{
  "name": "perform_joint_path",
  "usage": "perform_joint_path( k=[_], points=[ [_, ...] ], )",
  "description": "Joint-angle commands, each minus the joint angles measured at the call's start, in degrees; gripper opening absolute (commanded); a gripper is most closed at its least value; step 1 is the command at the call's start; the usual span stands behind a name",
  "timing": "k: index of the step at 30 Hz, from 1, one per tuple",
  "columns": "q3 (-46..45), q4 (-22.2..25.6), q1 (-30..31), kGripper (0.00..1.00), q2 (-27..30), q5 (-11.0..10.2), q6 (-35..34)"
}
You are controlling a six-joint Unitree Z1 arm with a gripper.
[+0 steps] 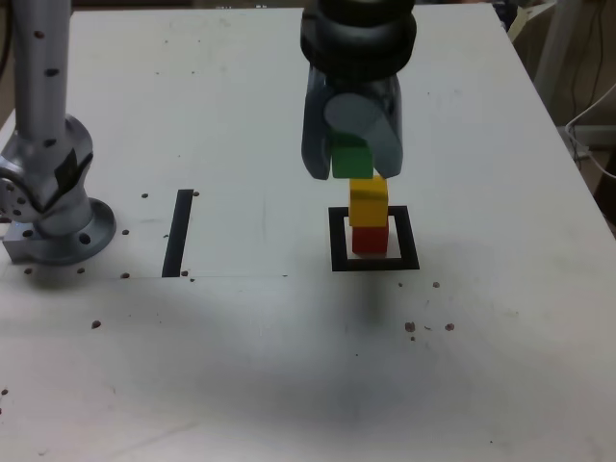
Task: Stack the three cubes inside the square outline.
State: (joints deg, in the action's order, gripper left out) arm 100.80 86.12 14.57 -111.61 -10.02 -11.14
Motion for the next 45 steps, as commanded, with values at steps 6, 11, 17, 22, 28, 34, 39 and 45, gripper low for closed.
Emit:
perform_joint_path(
  k=[6, 11, 17, 22, 28, 34, 39, 45],
  points=[
    [1.8, 0.0, -0.2, 0.26, -2.8, -0.8, -0.5],
    [1.7, -0.2, -1.0, 0.26, -3.9, -0.8, -0.5],
    [1.7, -0.5, -1.9, 0.26, -4.4, -0.9, -0.1],
    [1.6, -0.6, -2.6, 0.26, -4.7, -0.9, 0.3],
    [1.2, -1.0, -3.1, 0.28, -5.1, -0.7, 0.8],
    [1.0, -1.3, -3.3, 0.31, -5.1, -0.6, 0.9],
    [0.7, -1.6, -3.3, 0.32, -5.3, -0.3, 0.9],
    [0.4, -2.1, -3.3, 0.40, -5.4, -0.1, 1.0]
  ],
)
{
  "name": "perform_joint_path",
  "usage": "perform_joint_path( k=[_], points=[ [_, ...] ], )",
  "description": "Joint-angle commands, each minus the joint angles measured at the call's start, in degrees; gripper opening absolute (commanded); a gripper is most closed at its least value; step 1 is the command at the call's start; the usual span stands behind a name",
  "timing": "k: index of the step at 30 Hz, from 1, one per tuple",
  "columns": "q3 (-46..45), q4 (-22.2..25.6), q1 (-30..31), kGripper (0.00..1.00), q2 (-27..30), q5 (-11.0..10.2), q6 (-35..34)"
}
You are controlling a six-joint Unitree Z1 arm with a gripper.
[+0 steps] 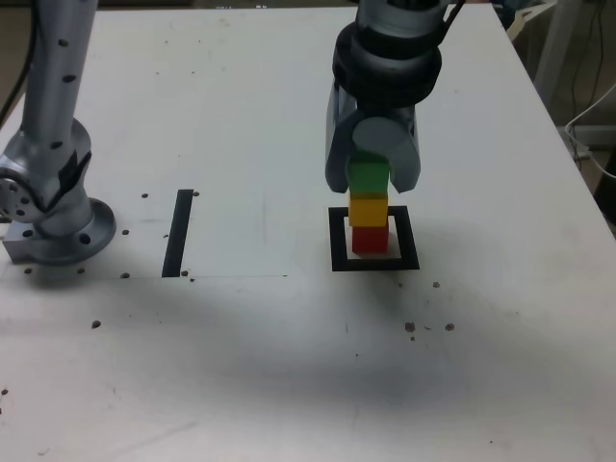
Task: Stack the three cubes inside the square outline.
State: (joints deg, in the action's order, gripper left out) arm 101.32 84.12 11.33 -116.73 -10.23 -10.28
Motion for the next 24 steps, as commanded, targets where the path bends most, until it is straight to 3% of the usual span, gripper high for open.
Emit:
perform_joint_path(
  k=[1, 10, 12, 18, 24],
  points=[
    [-0.3, -0.1, -0.1, 0.42, -0.4, 0.2, 0.1],
    [-0.9, -0.5, -0.2, 0.53, -0.4, 0.4, 0.7],
    [-0.9, -0.7, -0.2, 0.60, -0.3, 0.4, 0.8],
    [-1.3, -1.8, -0.2, 0.94, 0.0, 0.3, 1.5],
    [-1.5, -1.4, -0.2, 0.99, 1.1, -0.5, 1.6]
  ],
)
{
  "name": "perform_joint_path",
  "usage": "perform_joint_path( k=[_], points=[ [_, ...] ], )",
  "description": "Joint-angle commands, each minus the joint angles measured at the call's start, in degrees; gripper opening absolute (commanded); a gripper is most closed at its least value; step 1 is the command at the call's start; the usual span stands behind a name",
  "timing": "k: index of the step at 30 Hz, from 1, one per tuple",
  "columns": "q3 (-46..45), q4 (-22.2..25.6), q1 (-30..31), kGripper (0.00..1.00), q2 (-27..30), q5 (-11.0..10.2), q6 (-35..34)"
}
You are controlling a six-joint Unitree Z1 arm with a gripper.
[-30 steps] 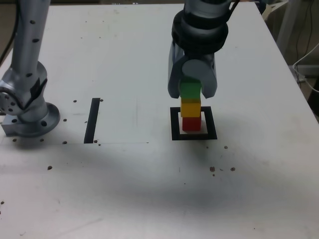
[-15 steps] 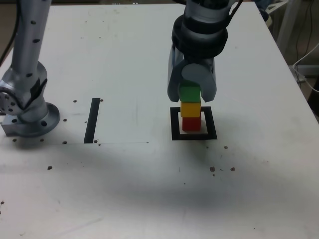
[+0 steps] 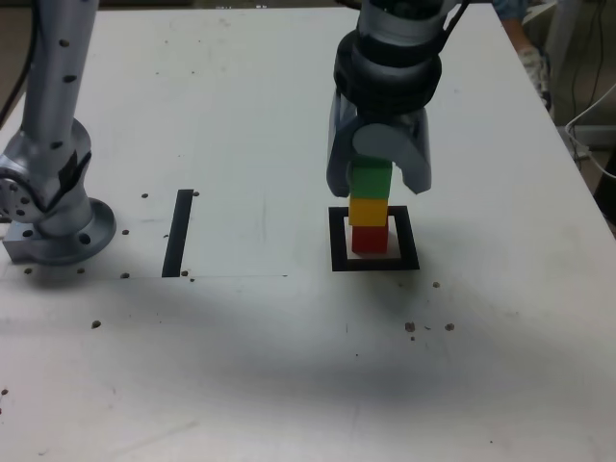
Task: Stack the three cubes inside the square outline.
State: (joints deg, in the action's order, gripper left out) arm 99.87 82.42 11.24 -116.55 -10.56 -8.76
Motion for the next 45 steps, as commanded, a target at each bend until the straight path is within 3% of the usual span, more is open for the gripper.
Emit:
perform_joint_path(
  k=[1, 15, 28, 33, 39, 45],
  points=[
    [-0.1, 0.4, -0.1, 0.99, 1.3, -0.2, 0.1],
    [-2.4, 4.8, -0.8, 0.99, 11.7, -0.1, -0.2],
    [-8.3, 8.2, -3.1, 1.00, 26.1, 6.3, 5.8],
    [-20.4, 6.7, -7.2, 1.00, 29.3, 8.2, 8.1],
    [-33.5, 3.1, -12.2, 1.00, 32.2, 7.1, 11.5],
    [-45.2, -4.9, -12.9, 1.00, 32.1, 7.0, 11.5]
  ],
)
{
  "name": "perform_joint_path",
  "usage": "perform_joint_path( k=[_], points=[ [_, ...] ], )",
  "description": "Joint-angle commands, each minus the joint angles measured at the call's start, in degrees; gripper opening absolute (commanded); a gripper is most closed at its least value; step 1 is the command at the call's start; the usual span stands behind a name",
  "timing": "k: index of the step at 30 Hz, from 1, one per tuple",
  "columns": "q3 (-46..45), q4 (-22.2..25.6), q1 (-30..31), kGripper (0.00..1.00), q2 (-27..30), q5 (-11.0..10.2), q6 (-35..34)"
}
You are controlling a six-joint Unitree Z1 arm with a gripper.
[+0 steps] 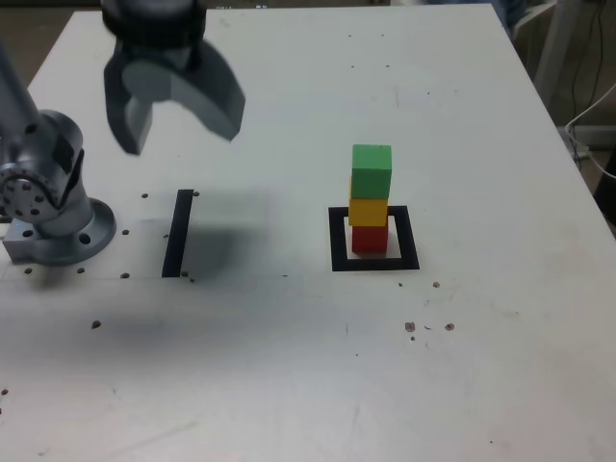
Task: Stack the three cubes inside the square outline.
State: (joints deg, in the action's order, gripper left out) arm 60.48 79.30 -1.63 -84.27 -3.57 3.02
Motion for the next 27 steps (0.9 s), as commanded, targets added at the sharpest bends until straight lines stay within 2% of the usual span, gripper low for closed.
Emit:
perform_joint_path(
  k=[1, 11, 19, 27],
  points=[
    [-7.5, -3.0, 0.0, 1.00, -0.3, 0.1, -0.5],
    [-15.1, -7.5, 0.0, 1.00, -1.1, -1.9, -1.7],
    [-16.1, -8.8, 0.0, 1.00, -1.4, -2.2, -1.7],
    [-15.9, -17.1, 0.0, 1.00, -1.1, -2.7, -1.7]
  ],
)
